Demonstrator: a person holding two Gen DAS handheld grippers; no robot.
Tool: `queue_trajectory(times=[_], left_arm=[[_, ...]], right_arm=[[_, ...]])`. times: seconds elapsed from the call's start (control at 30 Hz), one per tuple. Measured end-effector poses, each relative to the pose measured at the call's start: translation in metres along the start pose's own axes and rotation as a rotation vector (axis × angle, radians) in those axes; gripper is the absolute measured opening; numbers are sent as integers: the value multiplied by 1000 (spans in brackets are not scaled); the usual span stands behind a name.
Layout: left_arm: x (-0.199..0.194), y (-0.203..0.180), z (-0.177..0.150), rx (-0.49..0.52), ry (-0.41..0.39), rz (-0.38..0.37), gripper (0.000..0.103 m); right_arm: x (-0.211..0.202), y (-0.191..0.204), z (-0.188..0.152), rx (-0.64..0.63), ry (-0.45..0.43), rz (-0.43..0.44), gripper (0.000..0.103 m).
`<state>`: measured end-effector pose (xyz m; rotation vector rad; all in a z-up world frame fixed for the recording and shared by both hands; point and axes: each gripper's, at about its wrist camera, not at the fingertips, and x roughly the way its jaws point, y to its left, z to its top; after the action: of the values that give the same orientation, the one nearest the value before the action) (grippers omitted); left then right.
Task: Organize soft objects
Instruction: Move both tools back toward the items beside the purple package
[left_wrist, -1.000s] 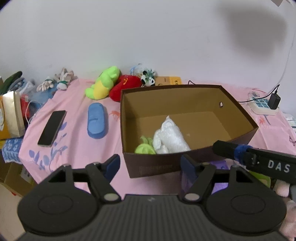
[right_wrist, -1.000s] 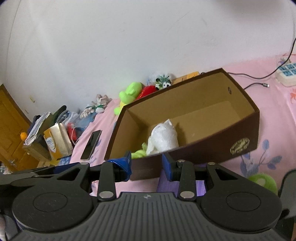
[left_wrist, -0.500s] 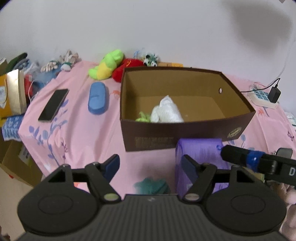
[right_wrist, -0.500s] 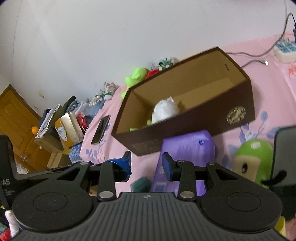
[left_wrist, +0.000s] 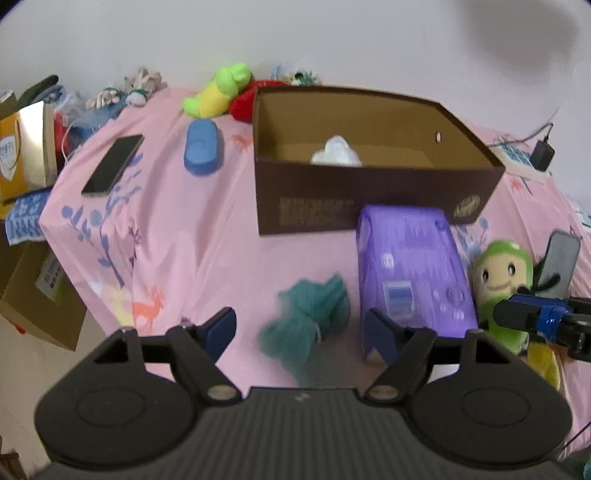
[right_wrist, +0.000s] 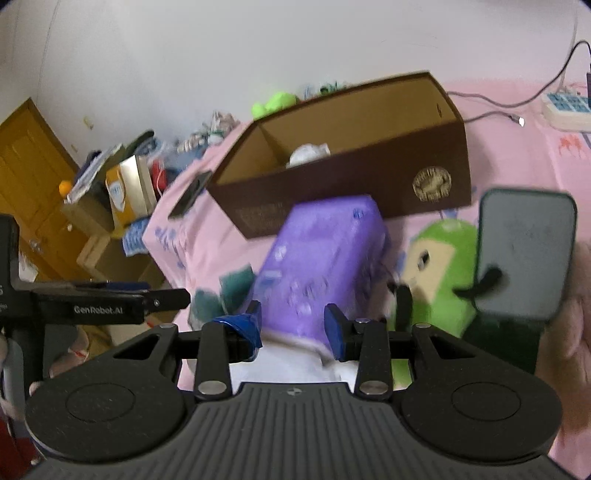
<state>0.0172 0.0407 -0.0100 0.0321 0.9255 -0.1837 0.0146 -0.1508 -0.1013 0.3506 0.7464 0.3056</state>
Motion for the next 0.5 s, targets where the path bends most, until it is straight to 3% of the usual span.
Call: queue_trajectory(times=[0.13, 0.3, 0.5], left_arm=[[-1, -2, -13, 14, 18, -61, 81], [-10, -12, -28, 67, 10, -167, 95], [-22, -36, -41, 207, -17, -279, 96]], right_arm=[[-2, -9, -11, 20, 40, -8, 21], [-8, -25, -22, 72, 94, -3, 21], [-18, -47, -34, 163, 152, 32, 21]])
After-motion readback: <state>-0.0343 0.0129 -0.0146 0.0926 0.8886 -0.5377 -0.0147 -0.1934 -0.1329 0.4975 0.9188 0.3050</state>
